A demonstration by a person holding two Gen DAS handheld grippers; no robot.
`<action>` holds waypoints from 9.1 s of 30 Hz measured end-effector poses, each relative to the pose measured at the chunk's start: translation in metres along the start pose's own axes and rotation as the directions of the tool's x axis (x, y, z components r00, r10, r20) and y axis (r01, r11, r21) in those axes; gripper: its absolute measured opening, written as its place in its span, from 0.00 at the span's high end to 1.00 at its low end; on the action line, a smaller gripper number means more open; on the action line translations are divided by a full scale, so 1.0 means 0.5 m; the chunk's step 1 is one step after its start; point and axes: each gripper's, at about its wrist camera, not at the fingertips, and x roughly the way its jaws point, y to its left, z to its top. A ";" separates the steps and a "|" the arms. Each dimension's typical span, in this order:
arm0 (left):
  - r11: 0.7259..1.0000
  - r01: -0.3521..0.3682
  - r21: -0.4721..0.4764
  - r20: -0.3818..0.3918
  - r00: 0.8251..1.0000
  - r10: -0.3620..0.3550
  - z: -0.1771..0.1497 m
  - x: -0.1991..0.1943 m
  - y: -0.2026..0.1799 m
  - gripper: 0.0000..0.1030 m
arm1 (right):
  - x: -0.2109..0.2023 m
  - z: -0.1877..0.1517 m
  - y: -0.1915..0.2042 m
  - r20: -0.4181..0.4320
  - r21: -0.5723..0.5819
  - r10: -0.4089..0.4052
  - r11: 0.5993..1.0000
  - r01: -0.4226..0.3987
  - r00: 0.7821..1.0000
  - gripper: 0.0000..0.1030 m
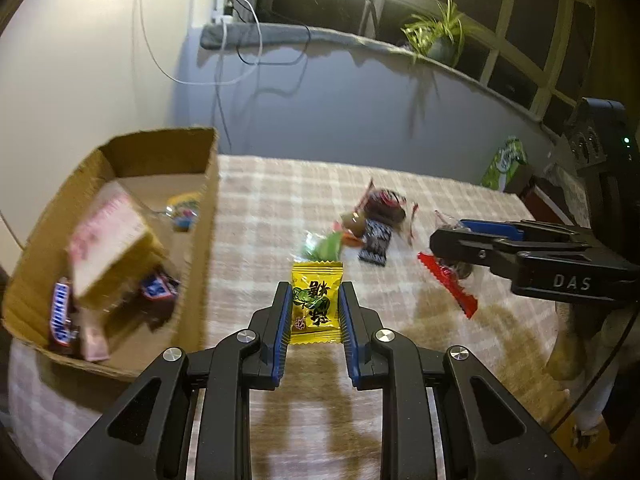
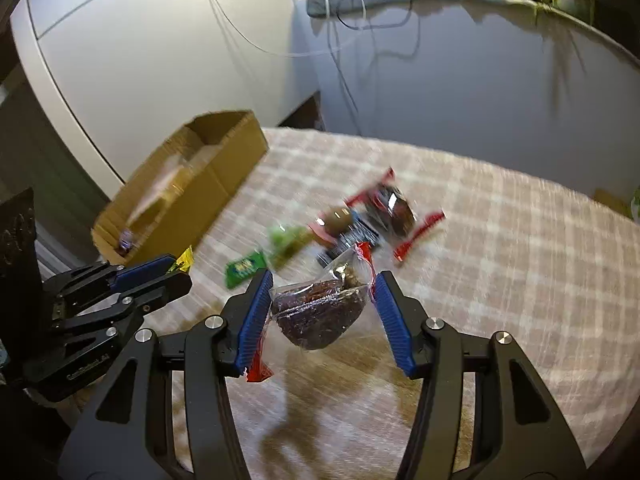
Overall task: Organize snacks
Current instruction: 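Carry the yellow candy and bagged chocolates over the cardboard box, then open both tools to release the yellow candy and chocolates into the box, then grasp the green candy with the left tool while the right tool grasps the red-sealed chocolate bag, then carry the green candy and red-sealed chocolate bag over the cardboard box, then open both tools to drop the green candy and chocolate bag into the box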
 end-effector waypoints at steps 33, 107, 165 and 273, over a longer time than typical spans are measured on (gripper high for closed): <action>0.969 -0.207 -0.136 0.090 0.971 0.220 0.160 -0.016 0.285 0.79 | 0.154 0.256 0.254 0.056 -0.153 0.124 0.982 -0.114 0.991 0.46; 0.984 -0.168 -0.066 0.175 0.968 0.177 0.159 -0.077 0.160 0.33 | 0.051 0.175 0.160 0.102 -0.207 -0.010 0.978 0.031 0.995 0.17; 0.985 -0.044 0.169 -0.163 0.984 0.072 -0.008 0.156 -0.030 0.82 | 0.222 0.091 -0.090 -0.138 -0.212 -0.073 0.976 0.043 0.988 0.59; 0.971 -0.212 -0.113 0.095 0.970 0.223 0.064 -0.059 0.273 0.33 | 0.253 0.265 0.317 0.017 -0.344 0.105 0.934 -0.093 0.994 0.10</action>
